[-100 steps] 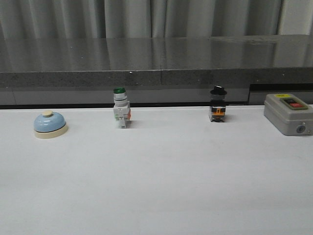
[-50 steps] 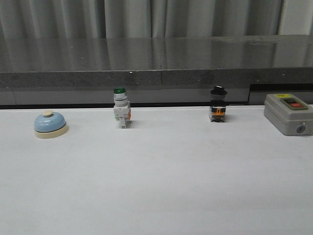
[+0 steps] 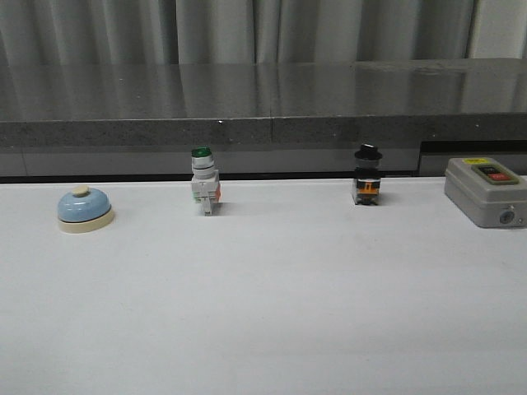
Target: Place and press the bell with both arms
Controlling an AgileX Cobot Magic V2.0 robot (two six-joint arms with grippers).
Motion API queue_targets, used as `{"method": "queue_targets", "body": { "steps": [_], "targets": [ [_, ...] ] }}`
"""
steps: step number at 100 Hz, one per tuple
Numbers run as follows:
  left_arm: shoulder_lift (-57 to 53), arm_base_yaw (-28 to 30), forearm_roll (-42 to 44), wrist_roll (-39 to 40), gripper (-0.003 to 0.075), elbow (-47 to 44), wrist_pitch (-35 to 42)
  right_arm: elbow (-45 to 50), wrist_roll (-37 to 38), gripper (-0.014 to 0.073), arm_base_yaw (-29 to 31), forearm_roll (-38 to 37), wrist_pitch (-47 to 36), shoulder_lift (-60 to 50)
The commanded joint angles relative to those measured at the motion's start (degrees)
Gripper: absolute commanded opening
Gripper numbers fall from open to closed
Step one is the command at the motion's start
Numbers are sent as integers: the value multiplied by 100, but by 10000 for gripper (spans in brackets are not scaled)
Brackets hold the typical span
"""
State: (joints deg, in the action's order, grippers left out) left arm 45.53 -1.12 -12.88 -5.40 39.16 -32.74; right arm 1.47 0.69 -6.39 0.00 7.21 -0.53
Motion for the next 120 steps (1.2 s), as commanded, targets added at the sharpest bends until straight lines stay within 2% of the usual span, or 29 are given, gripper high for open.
{"method": "queue_targets", "body": {
  "steps": [1, 7, 14, 21, 31, 36, 38, 57, 78, 120],
  "targets": [
    [103, 13, -102, 46, -17, 205, 330, -80, -6, -60, 31, -83, -493, -107],
    [179, 13, -102, 46, 3, 205, 306, -80, -6, -60, 31, -83, -493, -107],
    [241, 13, -102, 46, 90, 205, 293, -80, -6, -60, 31, -83, -493, -107],
    [265, 13, -102, 46, 252, 205, 286, -80, -6, -60, 31, -83, -493, -107],
    [265, 13, -102, 46, 580, 205, 286, -80, -6, -60, 31, -83, -493, -107],
    [265, 13, -102, 46, 697, 205, 327, -80, -6, -60, 31, -83, -493, -107],
    [265, 13, -102, 46, 722, 205, 357, -80, -6, -60, 31, -83, -493, -107],
    [265, 13, -102, 46, 630, 205, 380, -80, -6, -60, 31, -83, -493, -107],
    [790, 13, -261, 46, 629, 632, 271, -80, -6, -60, 31, -83, -493, -107],
    [3206, -568, -219, -16, 627, 2330, 85, -80, -6, -60, 31, -83, -493, -107]
  ]
}}
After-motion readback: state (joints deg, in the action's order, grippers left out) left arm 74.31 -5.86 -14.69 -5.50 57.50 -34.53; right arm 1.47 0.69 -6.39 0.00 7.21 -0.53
